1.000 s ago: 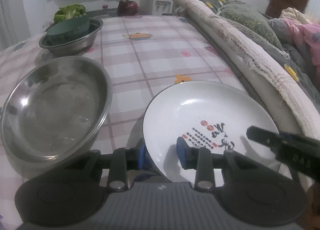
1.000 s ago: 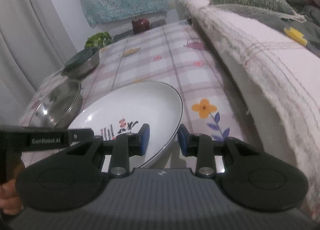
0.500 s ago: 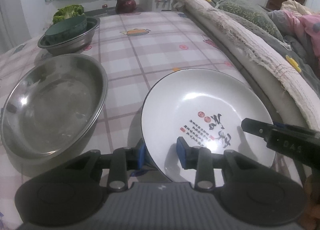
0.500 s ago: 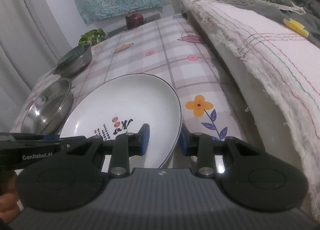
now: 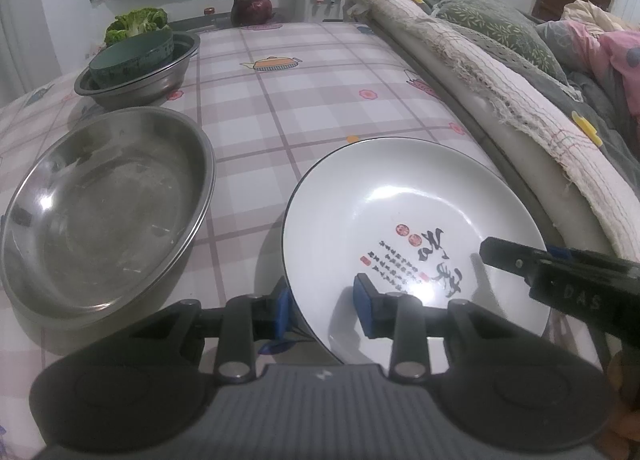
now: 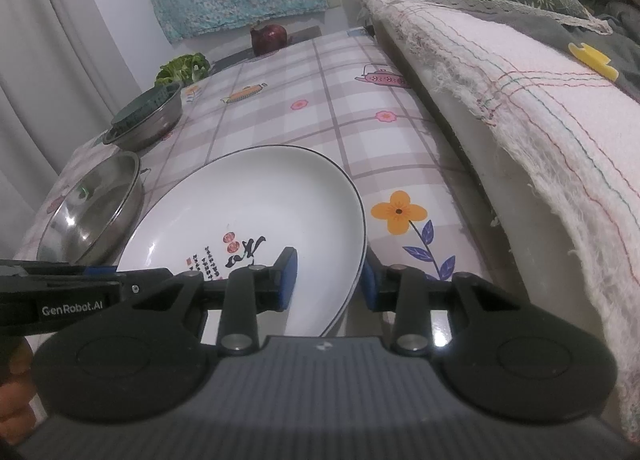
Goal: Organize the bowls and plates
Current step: 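Lift the white printed plate with both tools holding opposite rims, then carry the white plate with both tools toward the steel basin, then lower the white plate with both tools onto the stacked steel plates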
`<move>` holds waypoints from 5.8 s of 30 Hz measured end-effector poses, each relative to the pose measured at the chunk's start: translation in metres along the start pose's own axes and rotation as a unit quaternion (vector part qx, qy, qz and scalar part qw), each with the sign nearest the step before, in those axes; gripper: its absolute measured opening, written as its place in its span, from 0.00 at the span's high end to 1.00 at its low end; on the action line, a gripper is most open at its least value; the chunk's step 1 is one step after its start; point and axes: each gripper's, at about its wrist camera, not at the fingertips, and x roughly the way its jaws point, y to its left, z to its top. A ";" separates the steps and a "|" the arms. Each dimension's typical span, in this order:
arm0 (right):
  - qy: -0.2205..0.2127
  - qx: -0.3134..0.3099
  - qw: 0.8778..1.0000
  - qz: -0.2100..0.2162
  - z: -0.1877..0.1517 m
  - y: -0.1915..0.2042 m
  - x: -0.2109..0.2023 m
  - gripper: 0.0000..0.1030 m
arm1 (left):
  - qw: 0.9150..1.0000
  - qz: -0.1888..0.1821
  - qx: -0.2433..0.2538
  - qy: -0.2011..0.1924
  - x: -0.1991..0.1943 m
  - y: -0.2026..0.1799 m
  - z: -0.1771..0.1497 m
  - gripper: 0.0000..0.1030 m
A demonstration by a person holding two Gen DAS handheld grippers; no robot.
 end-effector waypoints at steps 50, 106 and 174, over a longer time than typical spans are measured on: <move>0.008 0.012 0.999 0.038 0.008 0.011 0.016 0.63 | 1.000 -0.006 -0.027 -0.009 0.005 0.026 0.005 0.60; -0.028 0.026 0.999 0.009 0.007 0.011 -0.008 0.64 | 0.999 -0.014 -0.029 -0.030 -0.010 0.015 0.002 0.62; 0.022 -0.050 0.994 0.091 0.046 0.207 0.075 0.64 | 0.983 0.037 -0.163 -0.077 -0.047 0.216 0.010 0.62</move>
